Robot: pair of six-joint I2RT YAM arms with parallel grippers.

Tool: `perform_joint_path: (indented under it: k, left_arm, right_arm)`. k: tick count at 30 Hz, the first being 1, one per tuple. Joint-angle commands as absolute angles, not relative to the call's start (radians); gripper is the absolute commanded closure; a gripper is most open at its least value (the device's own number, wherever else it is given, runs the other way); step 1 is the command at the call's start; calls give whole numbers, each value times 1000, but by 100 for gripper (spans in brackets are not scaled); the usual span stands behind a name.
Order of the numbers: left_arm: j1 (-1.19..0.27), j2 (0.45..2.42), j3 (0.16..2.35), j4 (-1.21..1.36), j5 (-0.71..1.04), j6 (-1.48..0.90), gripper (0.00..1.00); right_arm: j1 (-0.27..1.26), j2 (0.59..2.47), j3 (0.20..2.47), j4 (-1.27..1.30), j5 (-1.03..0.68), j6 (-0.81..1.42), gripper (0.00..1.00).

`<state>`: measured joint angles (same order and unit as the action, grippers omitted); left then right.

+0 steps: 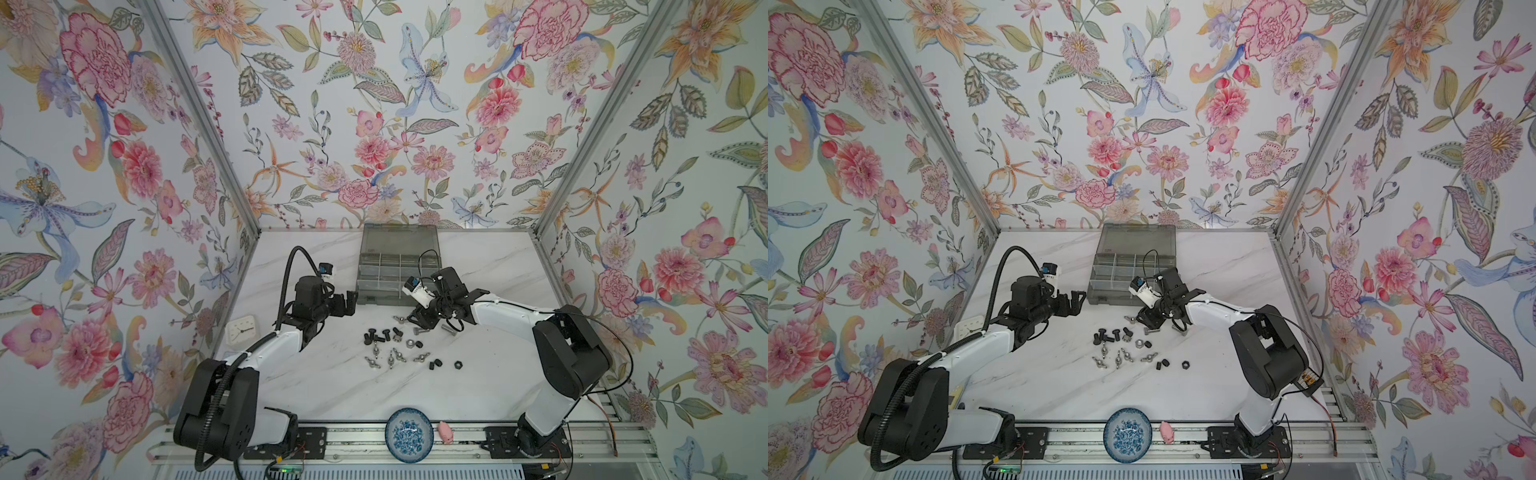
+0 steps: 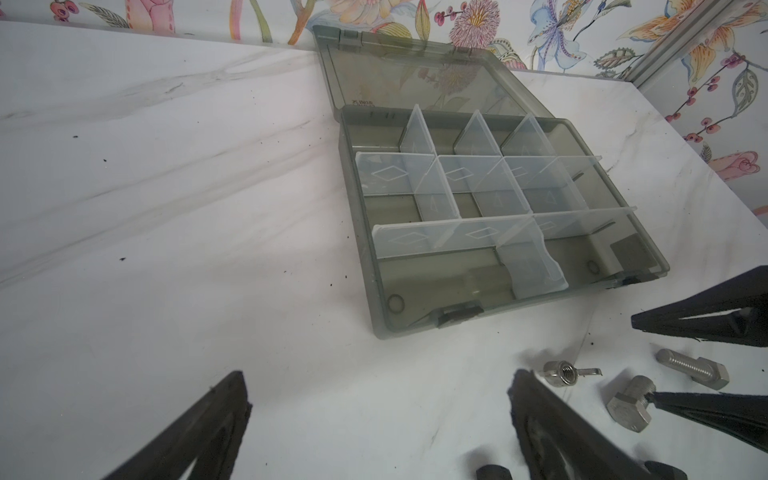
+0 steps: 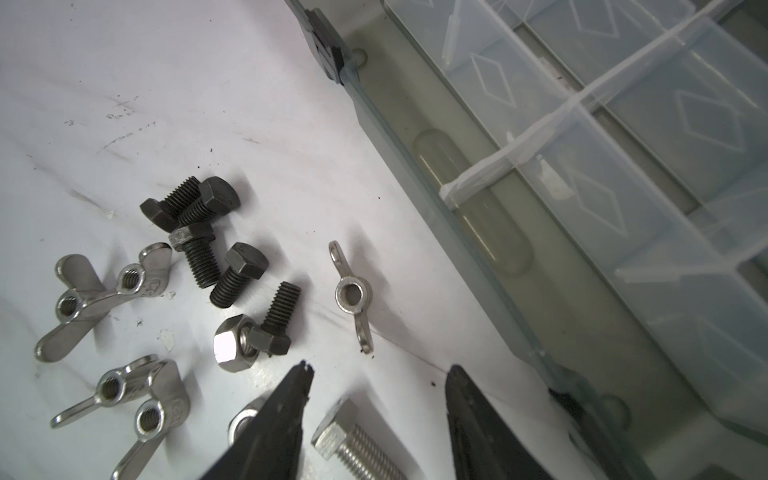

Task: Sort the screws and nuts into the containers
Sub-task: 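Move the right gripper over a silver wing nut while the left gripper advances, then lower the right gripper and close it on the silver wing nut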

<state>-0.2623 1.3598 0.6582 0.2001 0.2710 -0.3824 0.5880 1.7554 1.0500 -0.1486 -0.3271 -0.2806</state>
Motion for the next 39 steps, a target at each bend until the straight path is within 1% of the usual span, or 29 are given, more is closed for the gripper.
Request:
perform_joint_path:
  k: [1, 5, 19, 39]
  left_arm:
    - [-265, 1359, 692, 161, 268, -385, 1]
    - [-266, 1352, 692, 153, 268, -379, 1]
    - [-266, 1371, 690, 144, 274, -379, 1]
    - [-266, 1376, 690, 131, 272, -379, 1]
  right_arm:
    - [597, 1786, 1083, -176, -342, -300, 48]
    - [601, 1804, 1091, -176, -348, -310, 53]
    - [614, 1865, 1117, -176, -378, -312, 63]
    - [617, 1907, 1134, -176, -394, -304, 67]
